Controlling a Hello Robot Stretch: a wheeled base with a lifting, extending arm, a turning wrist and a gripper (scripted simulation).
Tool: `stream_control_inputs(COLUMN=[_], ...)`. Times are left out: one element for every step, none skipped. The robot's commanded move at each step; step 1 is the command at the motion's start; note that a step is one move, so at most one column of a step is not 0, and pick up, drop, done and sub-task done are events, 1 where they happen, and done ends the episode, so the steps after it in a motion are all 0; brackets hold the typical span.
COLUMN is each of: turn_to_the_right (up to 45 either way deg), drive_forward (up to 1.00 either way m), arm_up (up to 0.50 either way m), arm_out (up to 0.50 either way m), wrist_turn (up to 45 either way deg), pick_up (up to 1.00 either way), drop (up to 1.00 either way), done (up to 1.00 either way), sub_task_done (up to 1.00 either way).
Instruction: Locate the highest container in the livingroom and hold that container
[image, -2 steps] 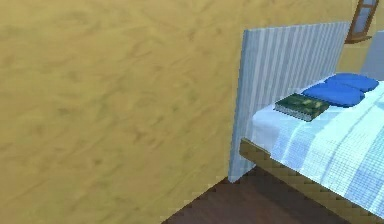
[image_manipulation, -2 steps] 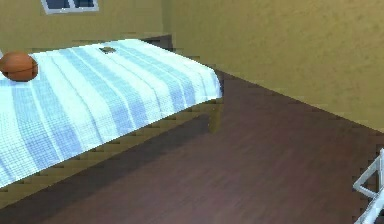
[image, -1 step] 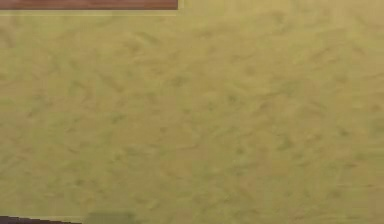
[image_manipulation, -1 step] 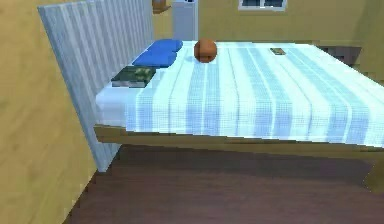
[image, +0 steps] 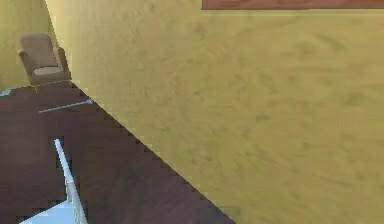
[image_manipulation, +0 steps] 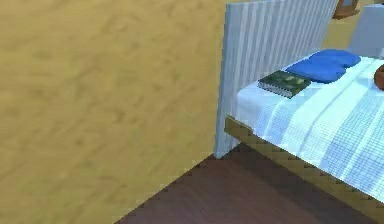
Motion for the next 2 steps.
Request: stream_control_inputs(turn_to_the_right=[0.0, 0.0], drive_forward=[0.45, 0.35], arm_up=[0.0, 0.0], arm_out=[0.0, 0.0], wrist_turn=[0.0, 0.0], pick_up=[0.0, 0.0], drop=[0.0, 0.0], done=[0.0, 0.0], sub_task_done=[0.0, 0.0])
